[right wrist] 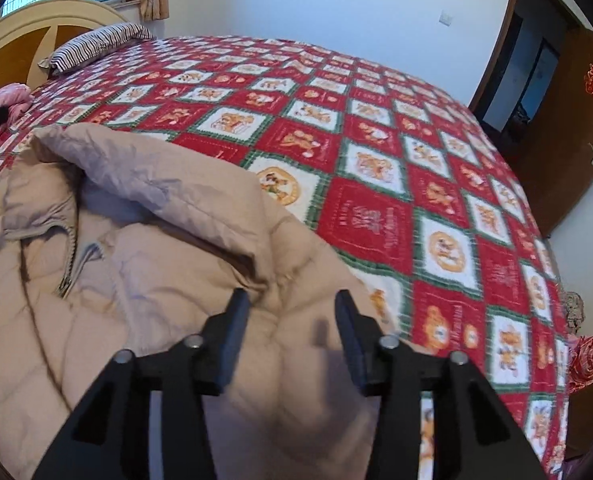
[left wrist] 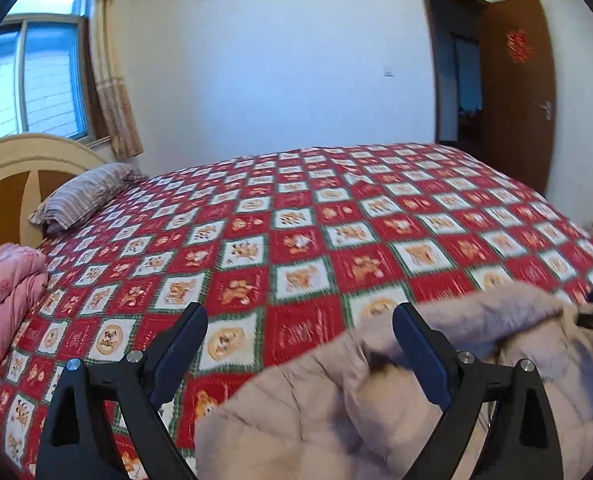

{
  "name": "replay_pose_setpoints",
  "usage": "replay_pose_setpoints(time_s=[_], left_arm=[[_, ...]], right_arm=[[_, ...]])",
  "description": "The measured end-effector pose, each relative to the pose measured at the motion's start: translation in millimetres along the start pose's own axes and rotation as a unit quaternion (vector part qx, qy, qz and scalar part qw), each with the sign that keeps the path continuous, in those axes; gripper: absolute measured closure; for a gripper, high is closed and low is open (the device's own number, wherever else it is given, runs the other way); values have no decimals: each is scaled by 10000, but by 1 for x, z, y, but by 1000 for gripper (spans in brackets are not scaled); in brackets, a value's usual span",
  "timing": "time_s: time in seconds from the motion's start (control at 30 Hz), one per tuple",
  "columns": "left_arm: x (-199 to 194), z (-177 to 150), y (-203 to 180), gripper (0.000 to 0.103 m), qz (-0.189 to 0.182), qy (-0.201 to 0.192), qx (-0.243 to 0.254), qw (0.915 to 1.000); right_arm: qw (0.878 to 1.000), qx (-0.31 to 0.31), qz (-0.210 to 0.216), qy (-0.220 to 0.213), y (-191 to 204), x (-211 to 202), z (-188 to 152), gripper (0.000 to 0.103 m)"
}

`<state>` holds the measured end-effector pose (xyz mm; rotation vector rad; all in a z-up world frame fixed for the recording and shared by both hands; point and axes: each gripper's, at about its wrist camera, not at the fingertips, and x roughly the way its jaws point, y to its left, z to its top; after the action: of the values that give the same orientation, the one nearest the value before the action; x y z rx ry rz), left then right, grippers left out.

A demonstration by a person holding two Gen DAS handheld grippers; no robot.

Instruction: Fold large clothes

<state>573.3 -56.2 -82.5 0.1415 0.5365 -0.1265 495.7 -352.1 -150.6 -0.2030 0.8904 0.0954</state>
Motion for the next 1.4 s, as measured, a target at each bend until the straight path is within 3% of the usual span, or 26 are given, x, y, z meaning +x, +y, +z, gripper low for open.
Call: replay_pose_setpoints(time_s=[0.1,0.23,0.33,0.43,0.57,0.73,1.4], left_arm=[[24,14,-6,9,357,135,-31,9993],[56,18,-26,9,362,345,-117,9987],[72,3,-47,9,516,573,204,9968],[87,-30,-60,9,378,1013,438,9932],[98,-50,-59,9,344,1220,405,9911],[110,-58,-58,8,204,1377,248,9899],[127,-68,-62,3,175,1691,244,9851]], right_arm=[[9995,202,52,-249,-8,-20,7,55],[9953,719,215,-618,-5,-25,37,54],[9917,984,383,-726,6,-7,63,53],[9898,1176,604,-524,24,23,77,50],[9950,840,480,-233,55,56,65,50],[9951,828,479,-238,55,66,41,52],[9985,538,-6,-39,72,90,40,52]])
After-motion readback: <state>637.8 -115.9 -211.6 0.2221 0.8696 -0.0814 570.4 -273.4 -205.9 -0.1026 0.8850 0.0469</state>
